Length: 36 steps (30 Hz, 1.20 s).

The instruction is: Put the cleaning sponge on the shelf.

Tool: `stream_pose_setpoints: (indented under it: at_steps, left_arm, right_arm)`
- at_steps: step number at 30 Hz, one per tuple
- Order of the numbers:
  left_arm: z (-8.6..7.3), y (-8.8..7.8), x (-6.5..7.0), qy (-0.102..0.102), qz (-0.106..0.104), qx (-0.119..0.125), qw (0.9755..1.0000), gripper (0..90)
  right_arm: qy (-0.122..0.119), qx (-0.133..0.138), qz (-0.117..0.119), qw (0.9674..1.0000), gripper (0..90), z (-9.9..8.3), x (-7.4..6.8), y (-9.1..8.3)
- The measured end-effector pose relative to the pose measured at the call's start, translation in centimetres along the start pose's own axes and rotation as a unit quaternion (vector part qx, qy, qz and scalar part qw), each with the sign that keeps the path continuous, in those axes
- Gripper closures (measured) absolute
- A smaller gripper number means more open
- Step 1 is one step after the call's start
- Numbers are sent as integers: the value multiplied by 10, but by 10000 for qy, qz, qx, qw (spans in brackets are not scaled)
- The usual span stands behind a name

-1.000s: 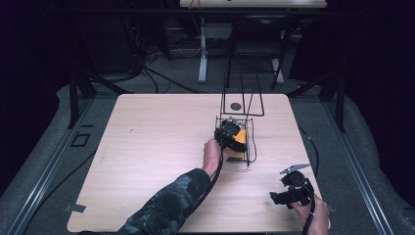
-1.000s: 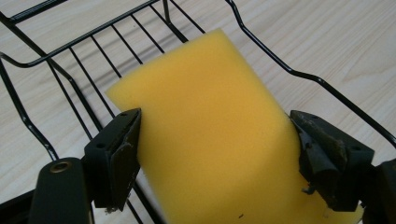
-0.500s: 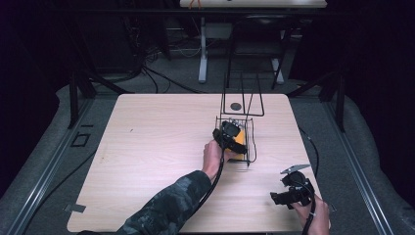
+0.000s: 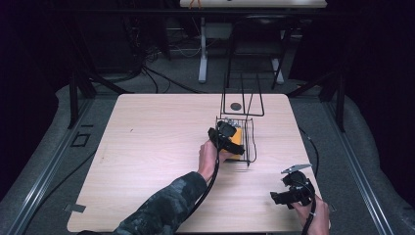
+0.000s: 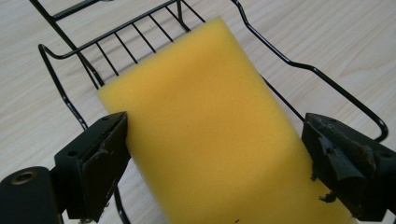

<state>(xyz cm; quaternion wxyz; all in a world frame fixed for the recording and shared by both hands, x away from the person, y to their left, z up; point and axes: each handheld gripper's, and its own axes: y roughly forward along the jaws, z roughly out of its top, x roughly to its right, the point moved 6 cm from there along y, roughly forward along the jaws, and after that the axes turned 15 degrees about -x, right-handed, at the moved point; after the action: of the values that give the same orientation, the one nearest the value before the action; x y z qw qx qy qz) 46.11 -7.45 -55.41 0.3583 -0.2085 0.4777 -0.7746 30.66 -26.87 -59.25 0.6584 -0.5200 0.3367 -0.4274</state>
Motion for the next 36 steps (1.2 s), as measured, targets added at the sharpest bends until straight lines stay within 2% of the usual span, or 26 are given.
stream_pose_setpoints:
  at_steps: [2, 7, 14, 22, 26, 28, 30, 31, 36]
  left_arm:
    - [-1, -3, 0, 13, -15, 35, 10000, 91]
    - [-10, -18, -4, 213, -24, 108, 9997, 88]
    - [-24, -32, -12, 311, -34, 134, 9994, 65]
    - [-42, -55, -23, 427, -39, 248, 9988, 59]
    - [-55, -73, -33, 516, -13, 286, 9983, 55]
    - [-58, -77, -35, 527, 3, 306, 9981, 62]
    - [-70, -88, -44, 591, 51, 285, 9978, 64]
    - [-70, -88, -44, 591, 51, 285, 9978, 64]
    - [-96, -106, -60, 525, 89, 329, 9980, 59]
  right_arm:
    - [-6, 2, -2, 10000, 144, 0, 0, 0]
    - [0, 13, -15, 10000, 144, 0, 0, -1]
    - [5, 24, -19, 10000, 144, 0, 0, -2]
    - [5, 23, -12, 10000, 144, 0, 0, -2]
    - [5, 33, -29, 10000, 144, 0, 0, -2]
    - [7, 29, -30, 10000, 144, 0, 0, -2]
    - [-6, 8, -56, 10000, 144, -1, 0, -1]
    - [-6, 8, -56, 10000, 144, -1, 0, -1]
    - [5, 30, -61, 10000, 144, 0, -1, -1]
